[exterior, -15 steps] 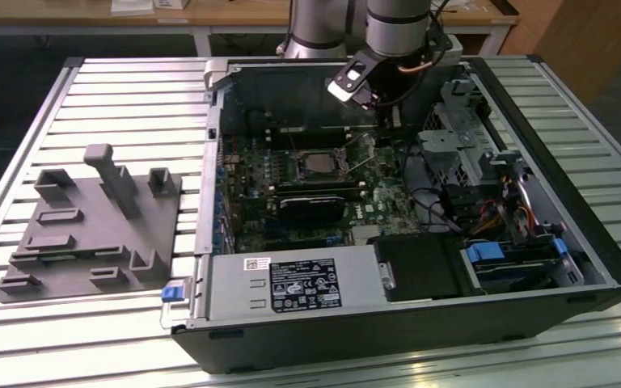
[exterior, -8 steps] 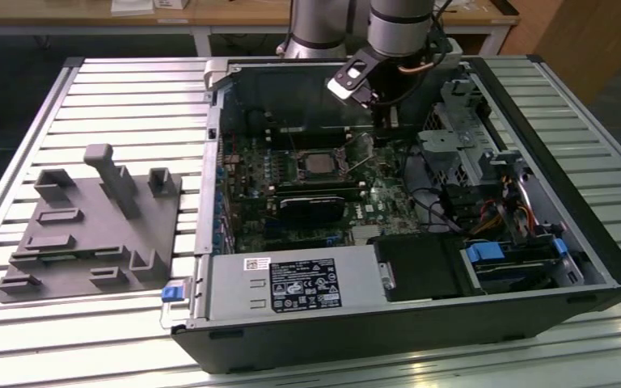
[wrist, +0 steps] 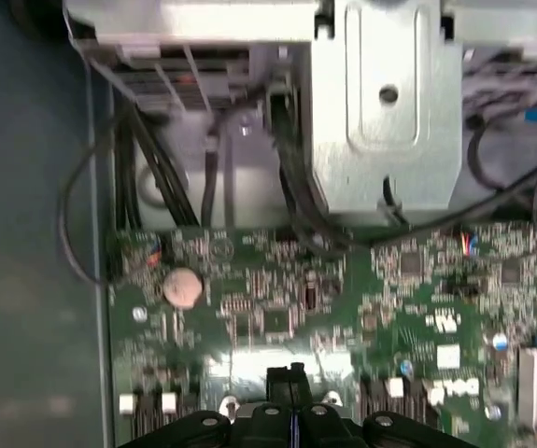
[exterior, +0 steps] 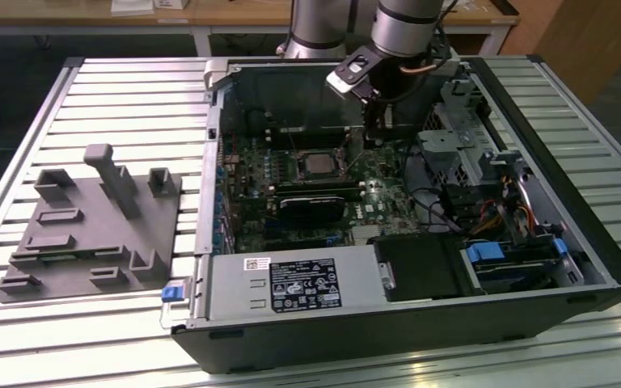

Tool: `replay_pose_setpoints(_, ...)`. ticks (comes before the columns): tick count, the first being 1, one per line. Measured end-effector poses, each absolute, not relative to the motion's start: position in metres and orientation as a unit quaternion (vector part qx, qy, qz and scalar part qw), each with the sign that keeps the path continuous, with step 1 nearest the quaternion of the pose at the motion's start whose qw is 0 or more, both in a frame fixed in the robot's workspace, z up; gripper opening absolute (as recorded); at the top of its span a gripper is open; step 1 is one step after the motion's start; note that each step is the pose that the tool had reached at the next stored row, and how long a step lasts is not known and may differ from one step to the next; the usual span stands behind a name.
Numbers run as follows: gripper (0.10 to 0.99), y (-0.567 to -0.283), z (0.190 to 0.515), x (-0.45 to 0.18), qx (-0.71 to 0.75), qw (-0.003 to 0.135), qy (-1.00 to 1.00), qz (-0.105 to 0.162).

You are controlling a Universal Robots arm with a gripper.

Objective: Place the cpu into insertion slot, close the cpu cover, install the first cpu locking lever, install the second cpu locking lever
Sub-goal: 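Close the cpu cover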

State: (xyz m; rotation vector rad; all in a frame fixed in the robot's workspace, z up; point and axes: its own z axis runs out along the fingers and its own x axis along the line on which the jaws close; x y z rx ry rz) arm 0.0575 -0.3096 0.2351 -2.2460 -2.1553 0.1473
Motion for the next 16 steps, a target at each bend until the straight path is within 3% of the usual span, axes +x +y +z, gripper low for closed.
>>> replay_pose_setpoints(16,0.106,-0.310,0.235,0.025,-0.721,0.009,-0.692,0.043)
